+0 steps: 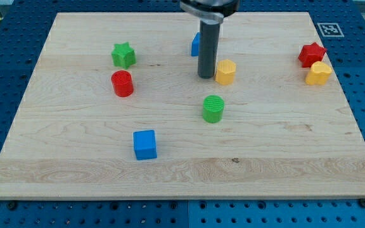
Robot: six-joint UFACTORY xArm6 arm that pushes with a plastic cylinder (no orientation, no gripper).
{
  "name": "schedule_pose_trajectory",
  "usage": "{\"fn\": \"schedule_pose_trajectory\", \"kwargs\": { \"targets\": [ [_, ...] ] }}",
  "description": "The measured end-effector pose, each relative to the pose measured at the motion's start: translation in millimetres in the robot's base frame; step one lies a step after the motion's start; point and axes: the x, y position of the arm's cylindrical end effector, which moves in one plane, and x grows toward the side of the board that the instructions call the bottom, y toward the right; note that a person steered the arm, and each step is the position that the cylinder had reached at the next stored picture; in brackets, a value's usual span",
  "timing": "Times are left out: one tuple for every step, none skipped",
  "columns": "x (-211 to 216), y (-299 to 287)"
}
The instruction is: Slide the yellow hexagon into the yellow heart
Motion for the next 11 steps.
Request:
{"fn": "schedule_pose_trajectory", "kwargs": {
  "targets": [
    [-1, 5],
    [-2, 5],
    [-2, 5],
    [2, 15],
    [3, 33],
    [3, 35],
    [0, 36],
    [1, 57],
    [1, 63],
    [1, 71],
    [5, 87]
  ]
}}
